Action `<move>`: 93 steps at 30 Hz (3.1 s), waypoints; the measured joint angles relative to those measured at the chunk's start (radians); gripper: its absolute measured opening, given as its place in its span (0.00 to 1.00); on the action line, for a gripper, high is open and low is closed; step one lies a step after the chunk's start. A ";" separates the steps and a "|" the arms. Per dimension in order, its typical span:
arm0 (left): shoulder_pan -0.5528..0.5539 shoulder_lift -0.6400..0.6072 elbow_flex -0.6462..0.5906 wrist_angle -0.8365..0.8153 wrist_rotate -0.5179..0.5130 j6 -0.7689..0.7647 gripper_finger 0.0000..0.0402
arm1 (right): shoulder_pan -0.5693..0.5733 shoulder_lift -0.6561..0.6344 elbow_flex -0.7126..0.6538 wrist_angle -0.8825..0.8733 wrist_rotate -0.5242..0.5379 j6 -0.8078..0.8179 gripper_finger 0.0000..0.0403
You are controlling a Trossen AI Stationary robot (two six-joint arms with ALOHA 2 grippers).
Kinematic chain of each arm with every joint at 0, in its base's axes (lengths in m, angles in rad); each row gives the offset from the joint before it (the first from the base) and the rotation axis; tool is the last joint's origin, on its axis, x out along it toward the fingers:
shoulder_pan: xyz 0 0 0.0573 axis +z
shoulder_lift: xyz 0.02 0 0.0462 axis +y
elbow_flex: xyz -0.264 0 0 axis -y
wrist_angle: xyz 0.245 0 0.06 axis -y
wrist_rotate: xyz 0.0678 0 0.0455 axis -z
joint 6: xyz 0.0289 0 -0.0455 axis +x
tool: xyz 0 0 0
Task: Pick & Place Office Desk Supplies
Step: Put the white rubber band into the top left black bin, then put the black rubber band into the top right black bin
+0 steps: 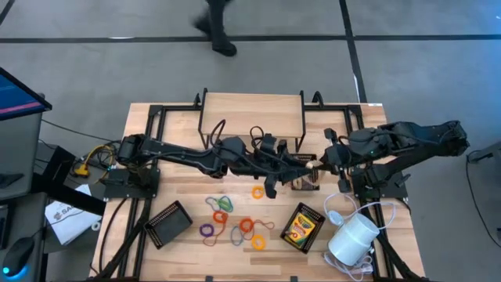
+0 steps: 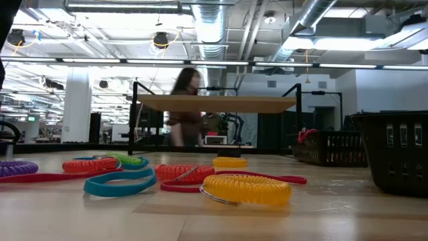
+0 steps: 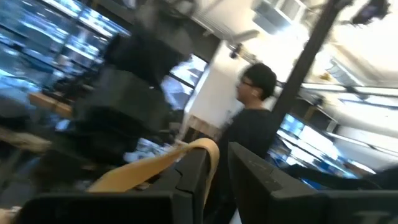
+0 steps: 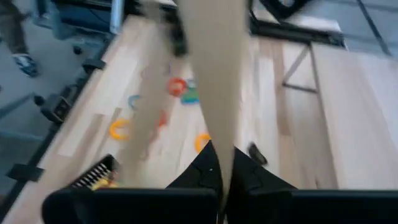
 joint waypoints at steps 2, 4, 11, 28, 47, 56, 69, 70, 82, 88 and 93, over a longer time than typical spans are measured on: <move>0.000 0.000 0.000 0.000 0.030 0.000 0.16 | -0.017 0.002 0.000 -0.033 0.003 0.019 0.00; -0.003 0.000 0.000 0.000 0.031 0.001 0.18 | -0.032 0.002 0.000 -0.056 0.003 0.033 0.00; -0.005 0.000 0.000 -0.055 0.030 0.027 0.35 | -0.054 0.002 0.000 -0.142 0.002 0.094 0.00; -0.014 0.000 0.000 -0.606 -0.088 -0.112 0.42 | -0.206 0.032 -0.102 -0.312 -0.051 0.237 0.00; -0.106 -0.043 0.000 -0.961 -0.268 -0.173 0.21 | -0.275 0.150 -0.295 -0.063 -0.077 0.148 0.00; -0.106 -0.045 -0.027 -0.965 -0.276 -0.194 0.17 | -0.275 0.284 -0.294 -0.002 -0.077 0.096 0.00; -0.123 -0.045 -0.051 -0.984 -0.275 -0.174 0.15 | -0.281 0.345 -0.295 -0.076 -0.077 0.089 0.15; -0.123 -0.045 -0.051 -0.991 -0.275 -0.155 0.15 | -0.281 0.343 -0.293 -0.087 -0.077 0.079 0.18; -0.014 0.004 -0.051 -1.089 -0.341 -0.075 0.31 | -0.293 0.257 -0.188 -0.339 -0.050 0.111 0.44; 0.072 0.110 -0.051 -1.099 -0.309 -0.037 0.40 | -0.265 0.109 -0.059 -0.465 -0.051 0.257 0.50; 0.131 0.200 -0.051 -1.114 -0.292 -0.055 0.45 | -0.211 -0.017 0.037 -0.519 -0.082 0.429 0.51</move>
